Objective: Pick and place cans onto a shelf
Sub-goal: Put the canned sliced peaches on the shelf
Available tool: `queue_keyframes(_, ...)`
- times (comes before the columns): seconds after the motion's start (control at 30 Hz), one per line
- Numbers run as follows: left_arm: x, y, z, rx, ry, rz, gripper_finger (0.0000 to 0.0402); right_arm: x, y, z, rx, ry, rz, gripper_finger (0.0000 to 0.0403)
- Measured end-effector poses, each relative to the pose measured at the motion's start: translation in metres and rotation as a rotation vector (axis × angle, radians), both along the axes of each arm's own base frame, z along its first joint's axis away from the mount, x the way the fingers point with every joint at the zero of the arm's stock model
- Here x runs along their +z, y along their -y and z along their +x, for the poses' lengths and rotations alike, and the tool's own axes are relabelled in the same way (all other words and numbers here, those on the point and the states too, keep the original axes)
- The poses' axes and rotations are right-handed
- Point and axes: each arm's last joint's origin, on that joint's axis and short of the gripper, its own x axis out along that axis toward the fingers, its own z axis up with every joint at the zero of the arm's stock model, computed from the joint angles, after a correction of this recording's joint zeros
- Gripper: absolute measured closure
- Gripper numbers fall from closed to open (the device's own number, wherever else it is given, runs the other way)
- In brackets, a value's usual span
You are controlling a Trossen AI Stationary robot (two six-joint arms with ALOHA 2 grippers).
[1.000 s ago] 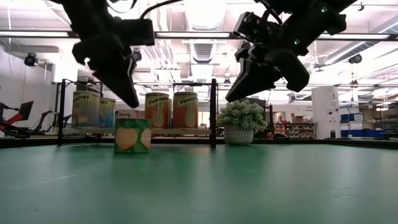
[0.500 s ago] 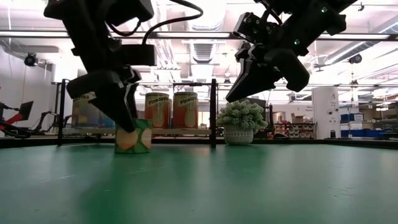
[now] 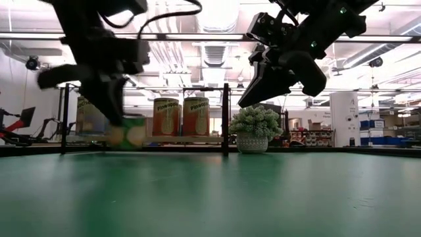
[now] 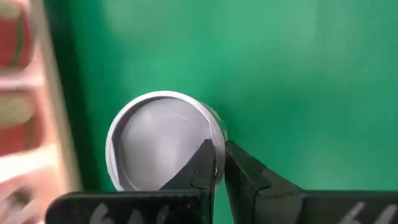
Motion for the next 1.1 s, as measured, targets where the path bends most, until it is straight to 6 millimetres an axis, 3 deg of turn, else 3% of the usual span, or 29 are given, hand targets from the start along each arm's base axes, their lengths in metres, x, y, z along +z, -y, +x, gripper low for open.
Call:
queue_keyframes(0.23,0.037,-0.033,-0.032,0.039,0.043,0.059,0.0399,0.0,0.0,0.0,0.003,0.009,-0.001,0.0394)
queue_keyframes(0.4,0.05,-0.061,-0.045,0.094,0.091,0.078,0.0399,0.002,0.0,0.002,0.007,0.03,-0.002,0.0394)
queue_keyframes(0.7,0.037,-0.096,-0.044,0.128,0.009,0.097,0.0399,0.002,0.0,0.002,0.007,0.029,-0.002,0.0394)
queue_keyframes(1.1,0.025,-0.115,-0.036,0.05,-0.094,0.14,0.0374,0.002,0.0,0.002,0.006,0.03,-0.003,0.0394)
